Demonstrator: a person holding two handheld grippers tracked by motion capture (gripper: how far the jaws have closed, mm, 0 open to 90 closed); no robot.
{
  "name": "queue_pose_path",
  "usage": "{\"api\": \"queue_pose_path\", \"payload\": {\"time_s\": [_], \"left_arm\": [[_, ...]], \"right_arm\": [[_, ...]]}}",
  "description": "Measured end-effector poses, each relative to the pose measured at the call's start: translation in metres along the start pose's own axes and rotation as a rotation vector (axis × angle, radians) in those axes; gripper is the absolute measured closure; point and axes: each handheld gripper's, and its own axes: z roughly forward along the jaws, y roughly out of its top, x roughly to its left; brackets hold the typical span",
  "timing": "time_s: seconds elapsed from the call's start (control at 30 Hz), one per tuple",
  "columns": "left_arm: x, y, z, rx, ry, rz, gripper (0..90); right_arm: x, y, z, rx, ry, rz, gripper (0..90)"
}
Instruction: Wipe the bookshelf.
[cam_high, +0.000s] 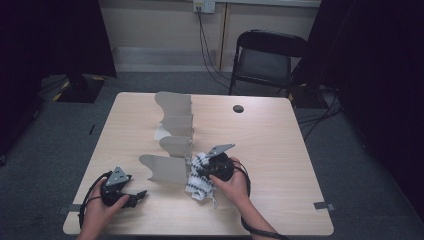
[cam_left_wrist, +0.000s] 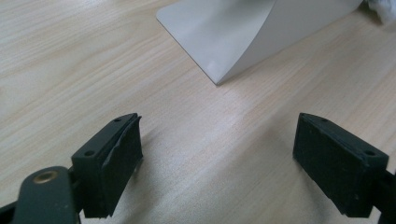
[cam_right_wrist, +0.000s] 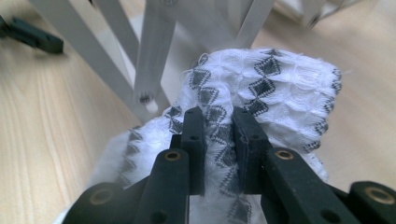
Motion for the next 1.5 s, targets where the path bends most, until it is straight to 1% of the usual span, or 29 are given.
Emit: {"api": "queue_pose_path", "payload": {"time_s": [0.13, 0.3, 0.43, 0.5, 0.6, 0.67, 0.73, 0.87, 1.0, 1.17, 1.3, 1.5], "left_arm": [[0.000, 0.000, 0.000, 0.001, 0.001, 0.000, 14.9], [0.000, 0.000, 0.000, 0.000, 0.000, 0.001, 14.9], [0.000, 0.000, 0.000, 0.000, 0.000, 0.001, 14.9], [0.000, 0.000, 0.000, 0.001, 0.001, 0.000, 14.9], [0.000, 0.000, 0.000, 0.000, 0.000, 0.000, 14.9], [0.000, 0.000, 0.000, 0.000, 0.000, 0.000, 14.9], [0.000, 0.000, 0.000, 0.000, 0.001, 0.001, 14.9], [0.000, 0.000, 0.000, 0.000, 0.000, 0.001, 14.9], [0.000, 0.000, 0.000, 0.000, 0.000, 0.001, 14.9], [0.000, 0.000, 0.000, 0.000, 0.001, 0.001, 14.8], [0.000, 0.000, 0.000, 0.001, 0.001, 0.001, 14.8], [0.000, 0.000, 0.000, 0.001, 0.001, 0.001, 14.8]], "right_arm": [[-0.002, 0.017, -0.016, -0.043, 0.012, -0.010, 76.5], [-0.003, 0.038, -0.039, -0.105, 0.003, -0.024, 76.5], [-0.003, 0.054, -0.057, -0.145, -0.006, -0.048, 76.5], [-0.003, 0.060, -0.064, -0.162, -0.002, -0.051, 76.4], [-0.002, 0.065, -0.067, -0.175, -0.001, -0.062, 76.4], [-0.002, 0.065, -0.064, -0.166, -0.004, -0.066, 76.4], [-0.003, 0.063, -0.057, -0.138, -0.013, -0.071, 76.4], [-0.008, 0.051, -0.041, -0.099, -0.011, -0.053, 76.4], [-0.011, 0.039, -0.024, -0.071, 0.003, -0.029, 76.3], [-0.013, 0.025, -0.005, -0.026, 0.009, -0.027, 76.3], [-0.015, 0.015, 0.005, -0.014, 0.013, -0.008, 76.0], [-0.018, 0.004, 0.018, 0.014, 0.013, -0.007, 75.5]]}}
